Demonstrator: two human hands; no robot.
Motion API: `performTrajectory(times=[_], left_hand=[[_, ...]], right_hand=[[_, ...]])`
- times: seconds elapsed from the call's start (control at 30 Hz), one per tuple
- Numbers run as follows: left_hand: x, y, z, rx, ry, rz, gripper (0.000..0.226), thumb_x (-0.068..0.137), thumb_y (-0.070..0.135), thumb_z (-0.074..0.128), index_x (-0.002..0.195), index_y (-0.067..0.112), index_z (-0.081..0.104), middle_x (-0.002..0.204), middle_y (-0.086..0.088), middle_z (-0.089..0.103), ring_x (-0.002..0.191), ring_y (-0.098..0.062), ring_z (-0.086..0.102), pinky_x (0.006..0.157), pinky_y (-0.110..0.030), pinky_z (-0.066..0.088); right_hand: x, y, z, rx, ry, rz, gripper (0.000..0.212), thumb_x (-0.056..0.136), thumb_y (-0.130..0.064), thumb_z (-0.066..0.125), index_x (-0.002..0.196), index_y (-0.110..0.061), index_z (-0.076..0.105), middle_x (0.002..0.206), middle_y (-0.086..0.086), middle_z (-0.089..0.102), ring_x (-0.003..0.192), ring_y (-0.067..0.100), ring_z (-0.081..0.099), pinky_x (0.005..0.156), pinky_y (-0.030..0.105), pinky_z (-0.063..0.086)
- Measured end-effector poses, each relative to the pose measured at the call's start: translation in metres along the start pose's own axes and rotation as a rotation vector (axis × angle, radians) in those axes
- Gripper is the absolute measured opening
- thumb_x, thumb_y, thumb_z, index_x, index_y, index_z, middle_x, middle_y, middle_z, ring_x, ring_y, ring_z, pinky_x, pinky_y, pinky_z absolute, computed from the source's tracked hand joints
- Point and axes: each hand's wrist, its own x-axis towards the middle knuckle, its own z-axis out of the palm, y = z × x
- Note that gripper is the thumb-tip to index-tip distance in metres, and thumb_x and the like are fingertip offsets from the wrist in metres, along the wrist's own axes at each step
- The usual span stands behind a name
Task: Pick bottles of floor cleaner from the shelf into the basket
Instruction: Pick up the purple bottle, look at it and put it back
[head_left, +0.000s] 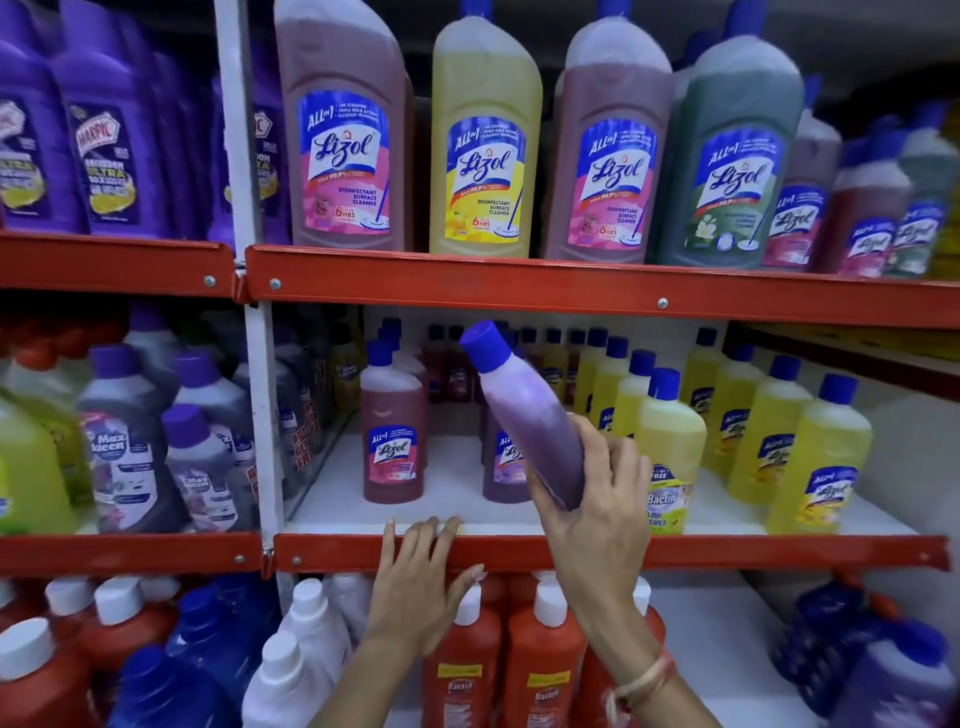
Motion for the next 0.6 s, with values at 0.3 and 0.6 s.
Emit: performTrajectory(times=[0.3,0.6], left_hand=[[-0.003,-0.003,0.000,0.022,0.017,0.020,0.062,0.088,0.063,0.030,0.131,0.022,0.045,0.116,-0.001,0.064,0.112,-0.021,0.056,0.109,-0.043,0.003],[0.000,-0.005,0.011,0.031,0.051,0.037,0.077,0.091,0.062,0.011,0.115,0.009,0.061,0.109,-0.012,0.069,0.104,-0.030,0.061,0.110,-0.043,0.003]], right_hand=[[0.009,-0.001,-0.030,0.776,-0.329,0.350,0.065,0.053,-0.029,0.091,0.108,-0.030,0.058,0.098,-0.005,0.071,0.091,0.016,0.068,0.070,0.032,0.058],[0.017,0.020,-0.021,1.779,-0.722,0.608,0.058,0.056,-0.014,0.091,0.106,-0.006,0.062,0.091,0.013,0.074,0.086,0.027,0.071,0.082,0.041,0.058]])
